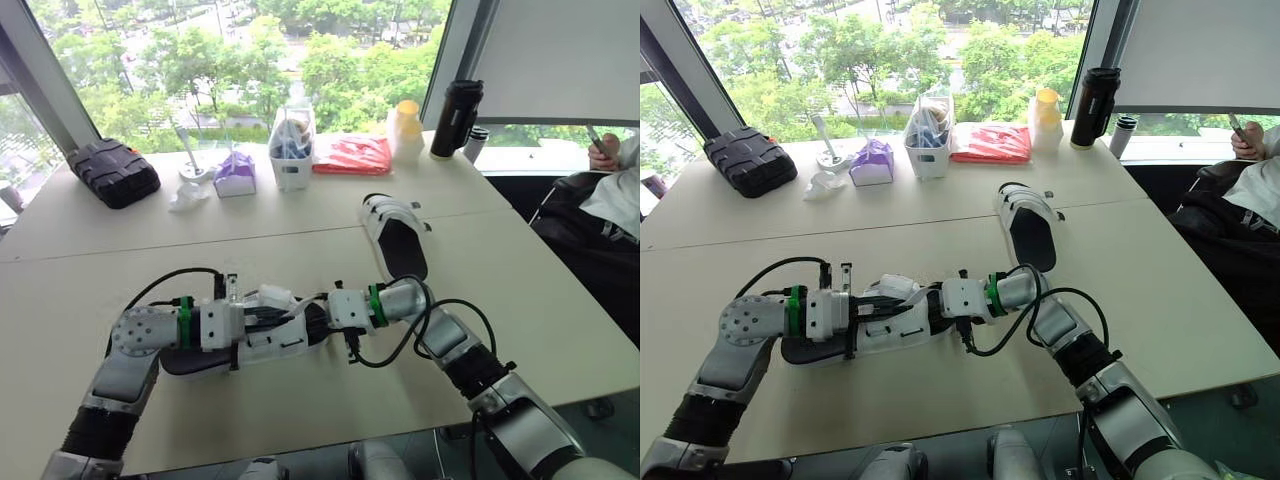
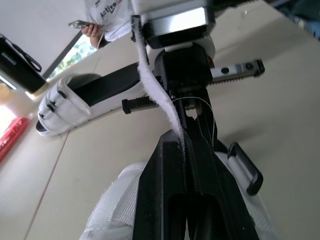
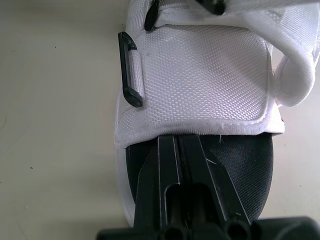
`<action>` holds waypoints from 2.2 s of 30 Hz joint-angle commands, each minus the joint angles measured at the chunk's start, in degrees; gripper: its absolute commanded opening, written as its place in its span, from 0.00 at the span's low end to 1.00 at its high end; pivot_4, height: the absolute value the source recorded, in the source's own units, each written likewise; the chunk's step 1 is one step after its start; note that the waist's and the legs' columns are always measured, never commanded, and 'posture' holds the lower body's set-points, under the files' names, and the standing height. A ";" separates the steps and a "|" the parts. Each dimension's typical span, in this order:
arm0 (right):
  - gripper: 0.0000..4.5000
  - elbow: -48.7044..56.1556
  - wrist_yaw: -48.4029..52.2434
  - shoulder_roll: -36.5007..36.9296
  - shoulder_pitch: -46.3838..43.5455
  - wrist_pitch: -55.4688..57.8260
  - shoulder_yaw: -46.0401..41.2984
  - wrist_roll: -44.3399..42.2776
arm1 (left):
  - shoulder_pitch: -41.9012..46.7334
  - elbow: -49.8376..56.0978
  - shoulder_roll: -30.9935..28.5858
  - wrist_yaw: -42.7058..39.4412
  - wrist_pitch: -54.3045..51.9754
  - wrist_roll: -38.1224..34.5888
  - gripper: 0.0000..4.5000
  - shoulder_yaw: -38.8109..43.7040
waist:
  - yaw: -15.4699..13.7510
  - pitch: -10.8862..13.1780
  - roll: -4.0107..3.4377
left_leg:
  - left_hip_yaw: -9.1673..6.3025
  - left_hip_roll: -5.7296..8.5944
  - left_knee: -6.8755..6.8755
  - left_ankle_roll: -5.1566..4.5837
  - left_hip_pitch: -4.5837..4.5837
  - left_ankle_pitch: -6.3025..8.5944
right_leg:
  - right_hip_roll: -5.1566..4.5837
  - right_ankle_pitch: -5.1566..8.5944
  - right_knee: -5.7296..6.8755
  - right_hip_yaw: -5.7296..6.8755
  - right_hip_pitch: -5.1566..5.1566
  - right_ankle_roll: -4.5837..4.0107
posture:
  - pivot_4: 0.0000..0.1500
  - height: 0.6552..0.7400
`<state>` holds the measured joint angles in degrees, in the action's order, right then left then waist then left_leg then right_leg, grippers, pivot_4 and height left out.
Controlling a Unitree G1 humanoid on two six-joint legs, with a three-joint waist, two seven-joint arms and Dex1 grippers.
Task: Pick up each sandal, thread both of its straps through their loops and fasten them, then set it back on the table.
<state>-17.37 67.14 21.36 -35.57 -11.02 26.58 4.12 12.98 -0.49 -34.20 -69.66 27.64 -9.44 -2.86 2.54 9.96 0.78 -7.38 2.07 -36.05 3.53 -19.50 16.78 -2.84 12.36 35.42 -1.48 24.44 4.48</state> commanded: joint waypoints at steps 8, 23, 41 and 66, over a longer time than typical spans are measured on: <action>0.00 -1.69 2.15 -0.83 0.04 -0.82 2.57 1.25 | 2.25 -9.99 -4.70 1.64 28.78 4.03 0.00 -4.47 | 0.05 -0.01 -0.02 | 0.02 -0.02 0.00 -0.12 0.02 0.06 | 0.02 0.00 -0.01 0.00 0.00 0.00 | 1.00 1.00; 0.00 -2.45 2.09 -1.09 -0.17 -1.11 2.46 1.36 | 6.83 -20.55 -8.22 14.70 48.14 14.89 0.71 -7.35 | 0.10 -0.07 -0.12 | 0.03 -0.04 0.00 -0.20 0.07 0.11 | 0.05 0.00 0.01 -0.01 0.00 0.01 | 1.00 1.00; 0.00 -3.30 2.63 -1.48 -0.19 -2.16 2.76 1.45 | -19.27 2.56 -23.04 23.37 -2.38 -18.24 0.98 3.75 | 0.48 0.02 -0.27 | 0.04 -0.11 0.01 -0.31 0.06 0.17 | 0.12 0.02 0.09 -0.01 0.01 0.01 | 1.00 1.00; 0.00 2.70 3.35 0.20 2.40 1.77 2.93 0.81 | -23.76 21.65 -4.18 26.73 -55.57 -36.20 0.98 -3.38 | -0.05 0.06 -0.25 | 0.05 -0.11 -0.09 -0.40 0.07 0.23 | 0.16 0.18 0.07 0.00 -0.06 -0.25 | 1.00 1.00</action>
<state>-15.21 68.66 21.50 -34.59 -9.90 26.91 4.16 -11.46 21.13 -38.98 -43.39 -27.76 -46.87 -6.07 2.49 10.02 0.54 -7.34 1.96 -36.15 3.13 -19.43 17.00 -2.69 12.55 35.49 -1.48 24.37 4.23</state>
